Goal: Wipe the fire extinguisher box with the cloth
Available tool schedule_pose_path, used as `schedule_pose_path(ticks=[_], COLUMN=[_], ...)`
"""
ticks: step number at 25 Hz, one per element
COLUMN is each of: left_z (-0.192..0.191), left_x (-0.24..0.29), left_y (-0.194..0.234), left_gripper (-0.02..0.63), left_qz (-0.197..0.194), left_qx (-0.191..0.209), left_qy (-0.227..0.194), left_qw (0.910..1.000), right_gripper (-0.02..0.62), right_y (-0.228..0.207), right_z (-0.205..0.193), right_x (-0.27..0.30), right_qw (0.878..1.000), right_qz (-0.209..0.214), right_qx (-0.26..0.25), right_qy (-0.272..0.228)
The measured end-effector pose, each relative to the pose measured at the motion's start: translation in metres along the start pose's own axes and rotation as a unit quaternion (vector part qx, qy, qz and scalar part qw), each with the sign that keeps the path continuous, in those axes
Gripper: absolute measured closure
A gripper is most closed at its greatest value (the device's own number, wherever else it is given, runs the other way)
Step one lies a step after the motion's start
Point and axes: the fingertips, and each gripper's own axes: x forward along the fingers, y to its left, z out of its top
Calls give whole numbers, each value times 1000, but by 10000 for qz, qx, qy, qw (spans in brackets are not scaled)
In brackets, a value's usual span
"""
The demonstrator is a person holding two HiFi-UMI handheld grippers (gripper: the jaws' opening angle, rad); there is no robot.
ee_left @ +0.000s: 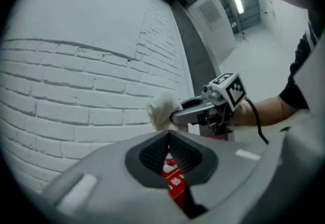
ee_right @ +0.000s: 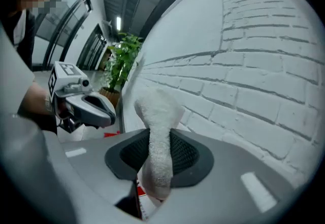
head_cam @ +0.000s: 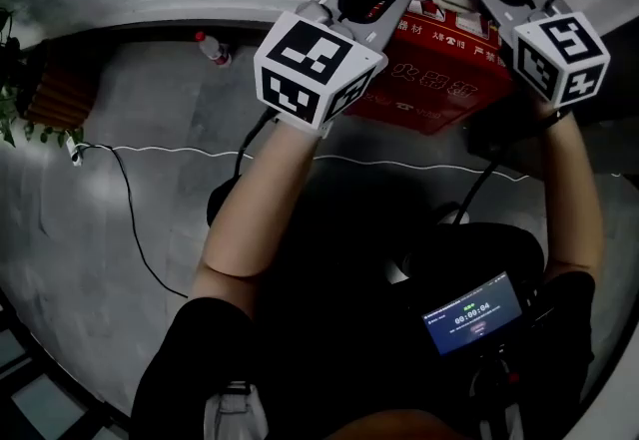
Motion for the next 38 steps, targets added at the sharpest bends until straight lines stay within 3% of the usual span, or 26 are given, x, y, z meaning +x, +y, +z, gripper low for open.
schedule_pose_path(ticks=[3,13,17,20,24,31,38], left_z=[0,-16,-17,-17,-21,-19,-21], left_x=[1,-7,-11,-9,-3,6,24], left_y=[20,56,64,63,56,43,15], left_gripper=[606,606,606,606,606,606,606], left_qz=[183,344,439,450,421,350,139], left_qx=[3,-356,-427,-406,-355,-356,-268], left_qy=[8,103,122,136,192,204,273], left_qw=[9998,9987,9980,9981,9983,9985,9992], right_gripper=[488,488,488,489,494,495,495], right_y=[-1,18,24,30,36,19,-17], right_z=[-3,-3,-20,-48,-72,-85,-107], right_x=[30,109,136,145,144,126,79], right_qw=[9991,9977,9956,9877,9754,9722,9709], right_qz=[38,449,478,529,479,468,87], right_qx=[-320,477,320,-137,-667,-426,-178], right_qy=[261,182,736,1463,2045,2255,2387])
